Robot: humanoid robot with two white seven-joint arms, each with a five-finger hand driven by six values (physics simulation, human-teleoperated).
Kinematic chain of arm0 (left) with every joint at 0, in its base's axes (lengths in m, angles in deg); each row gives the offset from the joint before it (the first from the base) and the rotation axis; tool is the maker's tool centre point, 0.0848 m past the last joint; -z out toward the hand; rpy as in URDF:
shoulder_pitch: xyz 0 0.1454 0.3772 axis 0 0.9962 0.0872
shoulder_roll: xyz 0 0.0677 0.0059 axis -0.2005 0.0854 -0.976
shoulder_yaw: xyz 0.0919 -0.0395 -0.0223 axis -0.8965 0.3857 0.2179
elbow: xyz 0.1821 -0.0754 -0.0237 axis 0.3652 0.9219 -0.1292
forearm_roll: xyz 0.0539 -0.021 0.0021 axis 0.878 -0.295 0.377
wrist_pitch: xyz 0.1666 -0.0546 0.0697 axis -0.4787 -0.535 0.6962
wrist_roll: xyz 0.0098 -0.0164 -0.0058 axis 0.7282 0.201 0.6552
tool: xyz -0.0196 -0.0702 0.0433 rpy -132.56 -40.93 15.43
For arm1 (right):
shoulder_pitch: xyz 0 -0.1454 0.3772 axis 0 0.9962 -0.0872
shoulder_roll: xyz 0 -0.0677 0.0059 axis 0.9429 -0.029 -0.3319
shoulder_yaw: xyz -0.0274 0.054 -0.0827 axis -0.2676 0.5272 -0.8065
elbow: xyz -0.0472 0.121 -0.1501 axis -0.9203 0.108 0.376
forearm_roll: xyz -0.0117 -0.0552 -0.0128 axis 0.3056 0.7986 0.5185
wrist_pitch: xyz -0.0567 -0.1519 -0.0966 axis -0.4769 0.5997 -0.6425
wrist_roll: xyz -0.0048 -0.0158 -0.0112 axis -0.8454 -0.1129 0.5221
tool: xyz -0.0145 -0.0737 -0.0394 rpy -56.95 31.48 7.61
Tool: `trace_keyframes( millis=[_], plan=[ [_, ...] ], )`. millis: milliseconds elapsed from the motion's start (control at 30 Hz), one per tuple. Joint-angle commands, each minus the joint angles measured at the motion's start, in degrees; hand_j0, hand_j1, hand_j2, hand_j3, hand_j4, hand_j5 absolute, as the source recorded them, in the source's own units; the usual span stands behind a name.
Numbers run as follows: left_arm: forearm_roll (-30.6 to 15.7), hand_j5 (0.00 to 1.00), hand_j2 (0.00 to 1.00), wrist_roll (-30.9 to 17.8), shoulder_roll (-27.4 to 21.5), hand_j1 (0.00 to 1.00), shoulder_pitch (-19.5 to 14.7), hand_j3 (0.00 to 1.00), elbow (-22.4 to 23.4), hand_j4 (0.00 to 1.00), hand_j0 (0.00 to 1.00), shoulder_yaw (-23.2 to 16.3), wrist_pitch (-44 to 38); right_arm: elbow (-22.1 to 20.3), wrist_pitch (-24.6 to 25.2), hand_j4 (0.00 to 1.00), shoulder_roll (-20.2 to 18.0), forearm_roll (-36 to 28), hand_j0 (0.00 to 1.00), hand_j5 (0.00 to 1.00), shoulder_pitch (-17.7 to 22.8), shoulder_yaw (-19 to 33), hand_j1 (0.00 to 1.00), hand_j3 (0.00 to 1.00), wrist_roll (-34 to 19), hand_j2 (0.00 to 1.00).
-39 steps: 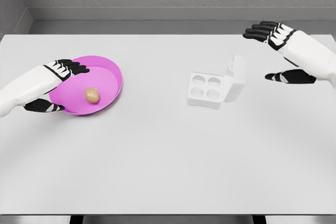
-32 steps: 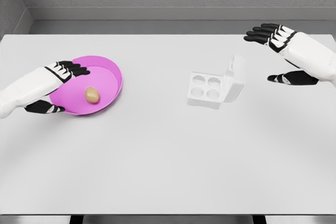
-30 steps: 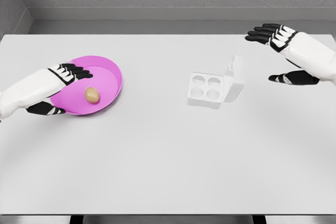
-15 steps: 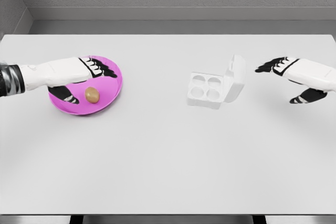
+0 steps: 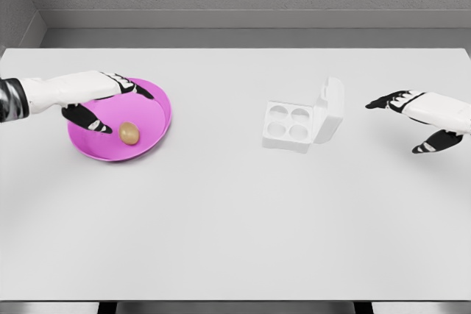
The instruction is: Pack egg into the box and close the box lid
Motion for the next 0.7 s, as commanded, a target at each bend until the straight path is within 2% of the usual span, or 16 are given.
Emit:
trace_keyframes(
  millis=[0, 67, 200, 233, 500, 667],
  plan=[
    [-0.22, 0.82, 0.82, 0.01, 0.92, 0.82, -0.17, 0.82, 3.16, 0.82, 0.82, -3.45, -0.83, 0.23, 0.31, 1.00, 0.58, -0.28, 1.00, 1.00, 0.00, 0.00, 1.00, 1.00, -0.65, 1.00],
    [0.92, 0.77, 0.77, 0.01, 1.71, 0.77, -0.79, 0.77, 4.49, 0.77, 0.77, -4.86, -0.83, 0.32, 0.57, 1.00, 1.11, -0.28, 1.00, 1.00, 0.00, 0.00, 1.00, 1.00, -0.74, 1.00],
    [3.21, 0.77, 0.77, 0.01, 2.15, 0.77, -0.79, 0.77, 4.13, 0.77, 0.77, -5.22, -0.92, 2.25, 0.66, 1.00, 1.81, -0.19, 1.00, 1.00, -0.09, -0.08, 1.00, 1.00, -0.74, 1.00],
    [5.23, 0.77, 0.77, 0.01, 2.15, 0.77, -0.79, 0.77, 3.96, 0.77, 0.77, -5.48, -0.83, 2.42, 0.66, 1.00, 1.81, -0.19, 1.00, 1.00, -0.17, -0.08, 1.00, 1.00, -0.74, 1.00],
    [8.31, 0.78, 0.78, 0.01, 2.15, 0.78, -0.88, 0.78, 3.87, 0.78, 0.78, -5.48, -0.83, 3.74, 0.57, 1.00, 2.95, -0.10, 1.00, 1.00, -0.18, -0.17, 1.00, 1.00, -0.74, 1.00],
    [11.30, 0.77, 0.77, 0.01, 2.33, 0.77, -0.97, 0.77, 3.96, 0.77, 0.77, -5.39, -0.83, 5.24, 0.66, 1.00, 5.50, 1.83, 1.00, 1.00, -1.23, -0.17, 1.00, 1.00, -0.74, 1.00]
  ],
)
